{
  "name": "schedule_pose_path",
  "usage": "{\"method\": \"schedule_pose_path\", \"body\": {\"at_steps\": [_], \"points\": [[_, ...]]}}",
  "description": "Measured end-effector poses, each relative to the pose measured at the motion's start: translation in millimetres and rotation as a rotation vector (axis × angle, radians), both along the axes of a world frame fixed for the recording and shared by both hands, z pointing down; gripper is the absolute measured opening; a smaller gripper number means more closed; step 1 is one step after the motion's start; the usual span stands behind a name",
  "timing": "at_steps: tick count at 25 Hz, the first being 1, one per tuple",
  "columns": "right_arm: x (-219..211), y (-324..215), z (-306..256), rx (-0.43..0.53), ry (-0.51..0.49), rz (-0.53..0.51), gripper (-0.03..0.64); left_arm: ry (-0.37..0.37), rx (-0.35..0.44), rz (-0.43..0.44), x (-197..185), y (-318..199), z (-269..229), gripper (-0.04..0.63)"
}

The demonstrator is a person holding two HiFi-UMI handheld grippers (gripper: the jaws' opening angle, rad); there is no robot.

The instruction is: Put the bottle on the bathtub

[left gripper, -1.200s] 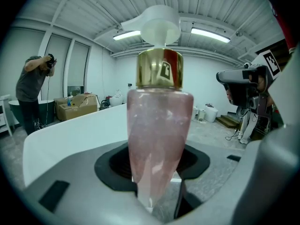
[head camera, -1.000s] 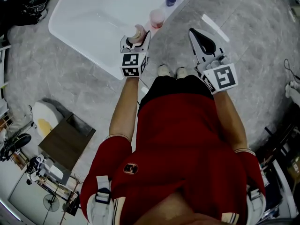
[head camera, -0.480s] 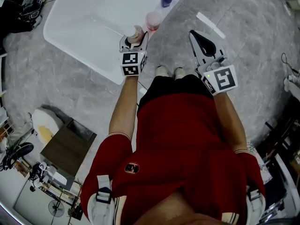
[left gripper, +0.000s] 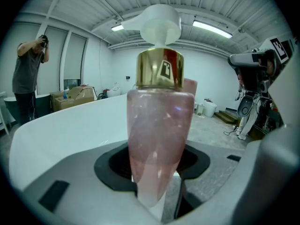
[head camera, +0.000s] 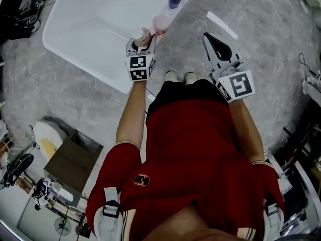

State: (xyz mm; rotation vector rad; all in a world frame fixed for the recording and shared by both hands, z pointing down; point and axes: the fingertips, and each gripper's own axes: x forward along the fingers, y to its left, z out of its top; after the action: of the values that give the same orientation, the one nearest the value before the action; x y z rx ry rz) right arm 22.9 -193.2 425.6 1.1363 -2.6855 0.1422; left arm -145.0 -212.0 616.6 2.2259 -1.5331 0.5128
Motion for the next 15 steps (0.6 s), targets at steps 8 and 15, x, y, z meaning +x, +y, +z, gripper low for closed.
{"method": "schedule_pose_path", "body": {"at_steps": [8, 15], "points": [[-2.7, -6.2, 2.0, -0.002, 0.007, 0.001, -0.005, 0.001, 0.013, 0.008, -0.5, -5.2, 2.4, 0.227], [-5.3, -8.2, 2.4, -0.002, -0.001, -0.005, -0.005, -0.002, 0.024, 0.006, 3.0, -0.2, 3.5, 0.229]]}}
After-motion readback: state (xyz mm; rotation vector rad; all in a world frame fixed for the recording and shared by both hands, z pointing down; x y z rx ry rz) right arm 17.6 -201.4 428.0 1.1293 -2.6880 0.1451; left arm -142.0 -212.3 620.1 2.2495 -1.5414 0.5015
